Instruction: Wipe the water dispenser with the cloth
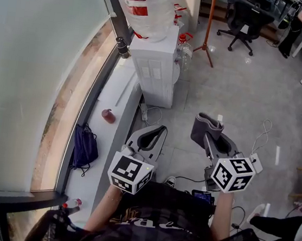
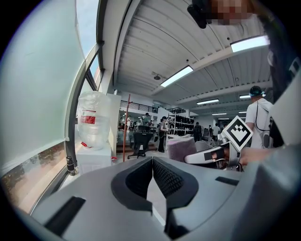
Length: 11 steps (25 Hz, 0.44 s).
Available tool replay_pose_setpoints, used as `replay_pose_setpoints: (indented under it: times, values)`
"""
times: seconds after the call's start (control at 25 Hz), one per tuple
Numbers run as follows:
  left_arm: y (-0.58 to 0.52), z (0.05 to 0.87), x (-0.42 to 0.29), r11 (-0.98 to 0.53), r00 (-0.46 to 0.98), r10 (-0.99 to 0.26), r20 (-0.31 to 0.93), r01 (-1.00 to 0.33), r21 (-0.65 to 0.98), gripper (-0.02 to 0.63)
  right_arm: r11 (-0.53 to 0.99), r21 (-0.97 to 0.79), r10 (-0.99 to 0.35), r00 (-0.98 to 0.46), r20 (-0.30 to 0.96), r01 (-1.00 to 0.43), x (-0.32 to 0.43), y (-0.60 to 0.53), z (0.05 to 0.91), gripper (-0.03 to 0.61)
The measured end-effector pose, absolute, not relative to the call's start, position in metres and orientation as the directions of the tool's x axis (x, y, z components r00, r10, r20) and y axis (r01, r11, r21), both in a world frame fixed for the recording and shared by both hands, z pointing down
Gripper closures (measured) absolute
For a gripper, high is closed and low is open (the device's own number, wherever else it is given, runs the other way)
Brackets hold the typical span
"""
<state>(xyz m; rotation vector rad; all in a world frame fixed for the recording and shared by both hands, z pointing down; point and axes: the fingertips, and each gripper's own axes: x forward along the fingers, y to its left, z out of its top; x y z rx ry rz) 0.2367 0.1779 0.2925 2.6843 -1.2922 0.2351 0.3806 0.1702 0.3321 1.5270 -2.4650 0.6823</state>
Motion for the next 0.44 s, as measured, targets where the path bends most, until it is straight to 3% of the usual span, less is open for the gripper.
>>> replay_pose_setpoints:
  times: [0.44]
  values:
    - [0.1863, 0.2967, 0.2334, -0.622, 0.620, -0.755, 0.214, -0.780, 0.063, 0.596, 0.342, -0.270, -0.821, -0.426, 0.379, -0.900, 0.3912, 0.1784, 0.3373, 0.478]
